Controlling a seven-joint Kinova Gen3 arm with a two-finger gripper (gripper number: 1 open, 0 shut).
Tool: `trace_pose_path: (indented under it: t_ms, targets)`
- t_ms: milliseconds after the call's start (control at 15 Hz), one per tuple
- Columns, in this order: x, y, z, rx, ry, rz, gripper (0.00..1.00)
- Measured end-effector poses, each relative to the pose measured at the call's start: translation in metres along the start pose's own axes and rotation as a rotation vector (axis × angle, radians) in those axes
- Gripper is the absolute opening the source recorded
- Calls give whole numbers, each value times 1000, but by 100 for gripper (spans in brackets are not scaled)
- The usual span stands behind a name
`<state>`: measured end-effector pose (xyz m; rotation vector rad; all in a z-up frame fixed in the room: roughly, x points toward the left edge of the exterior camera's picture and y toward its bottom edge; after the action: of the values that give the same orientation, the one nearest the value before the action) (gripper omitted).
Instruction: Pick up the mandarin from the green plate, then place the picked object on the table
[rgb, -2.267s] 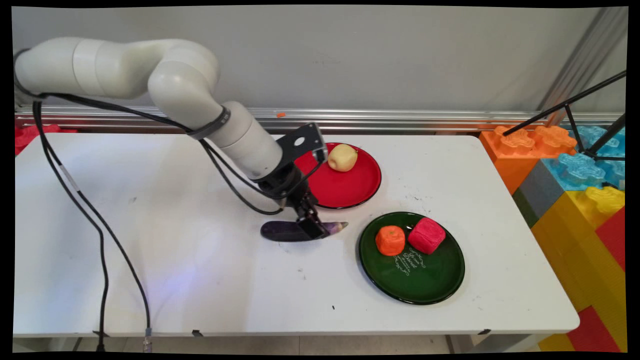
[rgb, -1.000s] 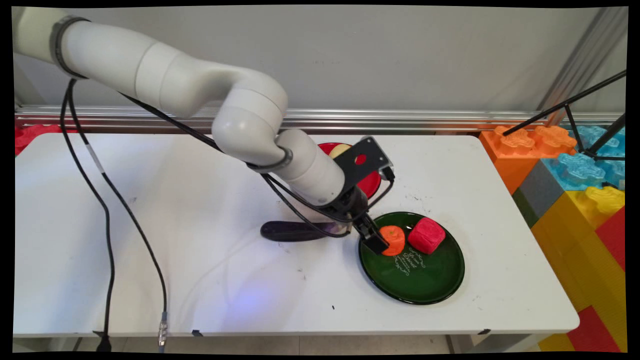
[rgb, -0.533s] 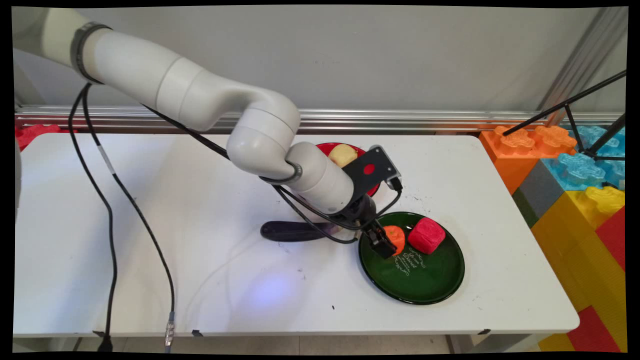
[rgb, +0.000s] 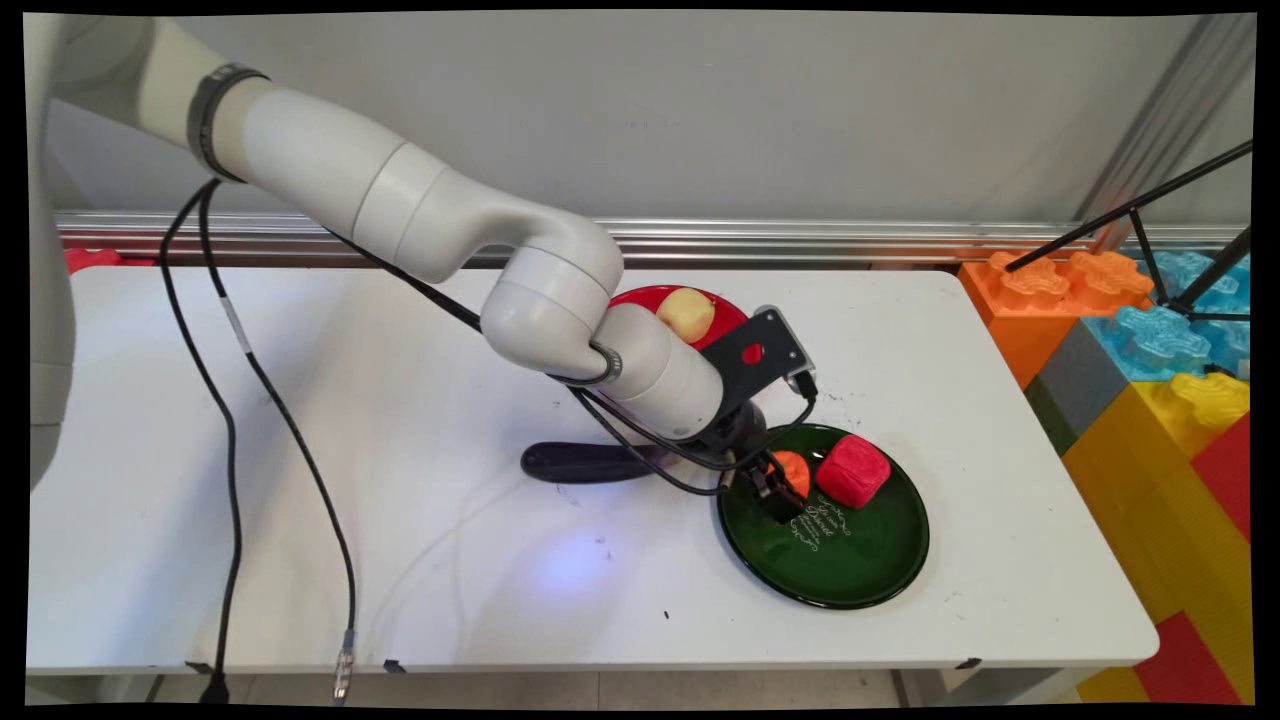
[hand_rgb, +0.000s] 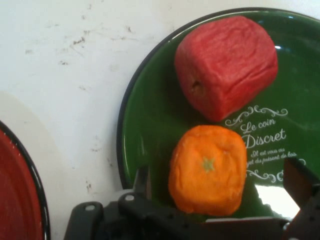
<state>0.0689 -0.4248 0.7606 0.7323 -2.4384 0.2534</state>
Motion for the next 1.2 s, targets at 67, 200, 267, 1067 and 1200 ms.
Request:
trace_pose_path:
  t_ms: [67,200,267,1067,1200]
  targets:
    - [0,0,2,1,1,3,100]
    - [0,-1,5,2,4,7,100]
    - [-1,-1,6,2,4,8,100]
    - [0,2,14,-2,15,37,0]
    - [0,2,14,-4,15,44,0]
